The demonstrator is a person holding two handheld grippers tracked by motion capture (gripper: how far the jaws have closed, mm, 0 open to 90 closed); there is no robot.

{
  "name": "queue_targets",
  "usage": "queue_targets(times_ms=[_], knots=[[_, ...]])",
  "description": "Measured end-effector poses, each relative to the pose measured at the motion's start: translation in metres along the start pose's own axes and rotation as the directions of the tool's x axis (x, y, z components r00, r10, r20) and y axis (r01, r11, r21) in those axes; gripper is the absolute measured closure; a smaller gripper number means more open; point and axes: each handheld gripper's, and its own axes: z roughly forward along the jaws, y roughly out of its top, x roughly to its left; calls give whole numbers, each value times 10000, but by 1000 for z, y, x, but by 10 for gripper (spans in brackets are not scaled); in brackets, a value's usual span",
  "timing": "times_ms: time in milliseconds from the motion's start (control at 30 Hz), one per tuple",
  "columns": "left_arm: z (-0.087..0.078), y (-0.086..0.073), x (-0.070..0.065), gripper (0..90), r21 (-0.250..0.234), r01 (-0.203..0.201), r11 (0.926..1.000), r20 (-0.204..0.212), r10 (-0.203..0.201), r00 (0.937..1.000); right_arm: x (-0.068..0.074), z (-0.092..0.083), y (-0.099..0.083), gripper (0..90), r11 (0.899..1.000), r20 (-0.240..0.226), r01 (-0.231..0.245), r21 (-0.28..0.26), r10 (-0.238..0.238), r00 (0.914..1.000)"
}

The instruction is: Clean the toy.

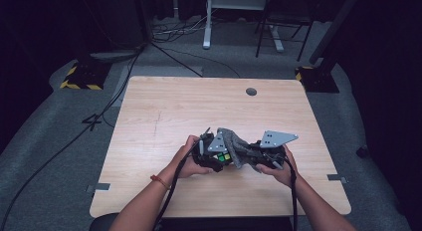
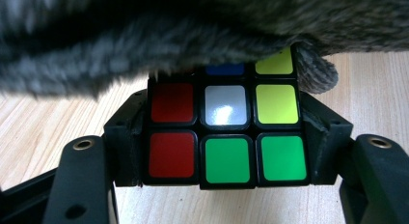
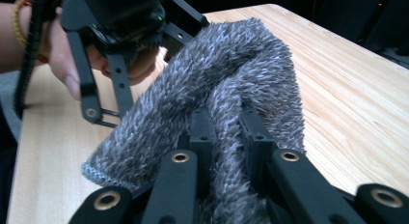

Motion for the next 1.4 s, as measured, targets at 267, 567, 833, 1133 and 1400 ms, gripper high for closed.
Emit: queue_targets(times_ms=[267, 567, 833, 1133, 1400], knots=[[-21, 4, 1, 332, -1235, 82, 9923, 117, -68, 9999, -17, 4, -11, 788, 9958, 357, -648, 647, 626, 9974], [-27, 3, 5, 331, -1494, 250, 9885, 59, -244, 9997, -17, 21, -21, 786, 9810, -10, -651, 1826, 664, 9978], [-21, -5, 16, 331, -1013, 681, 9925, -495, -733, 9961, -18, 27, -26, 768, 9672, 80, -433, 2502, 427, 9991], [1, -19, 22, 330, -122, 1182, 9929, -359, -1186, 9923, -36, 26, -39, 743, 9478, 978, -781, 3091, 500, 9939], [16, -24, 15, 330, 352, 1162, 9926, 43, -1164, 9932, -49, 23, -46, 664, 9318, 1822, -1176, 3433, 568, 9816]])
